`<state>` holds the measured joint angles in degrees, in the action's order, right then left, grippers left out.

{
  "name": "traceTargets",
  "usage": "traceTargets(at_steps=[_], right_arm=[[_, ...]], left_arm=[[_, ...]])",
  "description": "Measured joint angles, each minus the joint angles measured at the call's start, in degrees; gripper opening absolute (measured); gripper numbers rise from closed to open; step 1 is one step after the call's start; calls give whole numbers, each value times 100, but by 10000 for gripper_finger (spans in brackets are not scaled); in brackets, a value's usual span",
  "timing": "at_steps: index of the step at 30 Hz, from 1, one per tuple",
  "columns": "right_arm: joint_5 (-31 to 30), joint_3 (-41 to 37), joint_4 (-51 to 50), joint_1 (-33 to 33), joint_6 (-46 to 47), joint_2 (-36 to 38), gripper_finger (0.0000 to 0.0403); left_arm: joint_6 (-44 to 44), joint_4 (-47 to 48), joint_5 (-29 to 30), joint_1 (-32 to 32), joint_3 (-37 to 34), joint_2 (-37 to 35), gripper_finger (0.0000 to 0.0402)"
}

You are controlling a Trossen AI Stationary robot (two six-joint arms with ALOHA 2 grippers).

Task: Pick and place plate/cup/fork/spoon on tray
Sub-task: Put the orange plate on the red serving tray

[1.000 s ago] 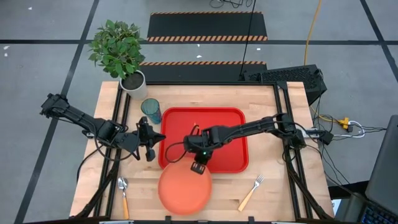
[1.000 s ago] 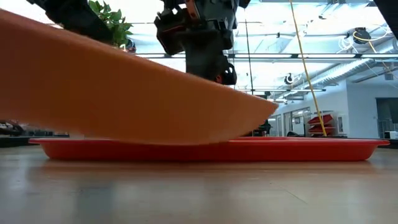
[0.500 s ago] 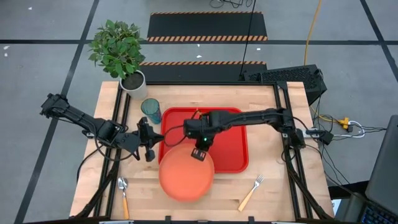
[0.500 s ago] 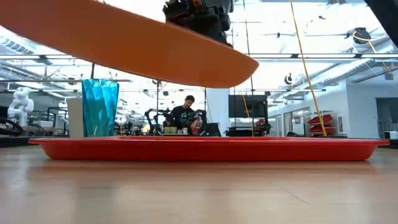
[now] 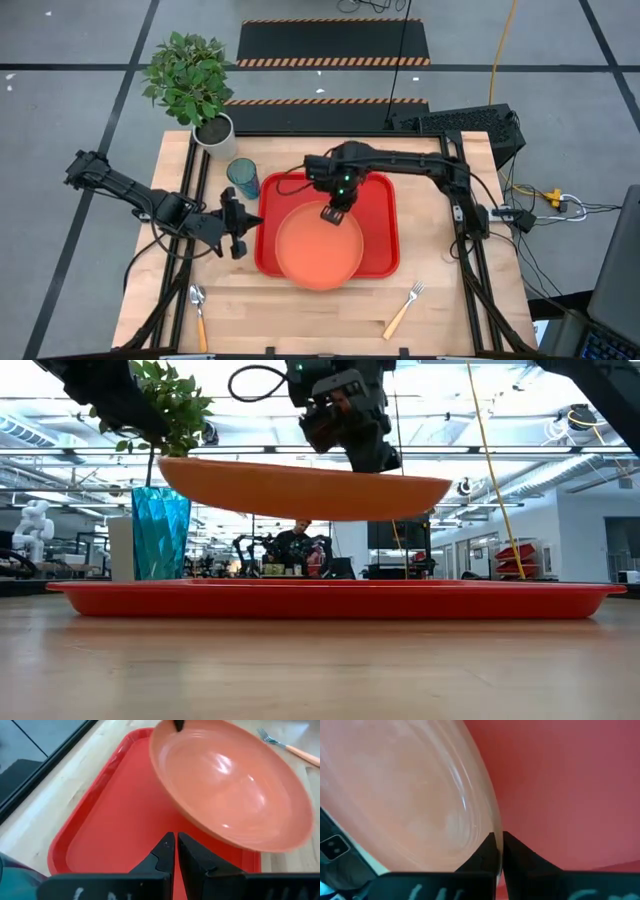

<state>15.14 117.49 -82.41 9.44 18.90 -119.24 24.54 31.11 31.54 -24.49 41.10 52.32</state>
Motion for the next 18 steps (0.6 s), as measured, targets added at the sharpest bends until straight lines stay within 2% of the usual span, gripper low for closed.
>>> traceTargets(at_steps=[12,18], right_arm=[[13,-31,94,865,-704,0,0],[225,-504,462,1079,-811,0,0]], left_arm=[[-97,-120,3,1,0,-115,26],[-156,-120,3,0,0,-112,26]])
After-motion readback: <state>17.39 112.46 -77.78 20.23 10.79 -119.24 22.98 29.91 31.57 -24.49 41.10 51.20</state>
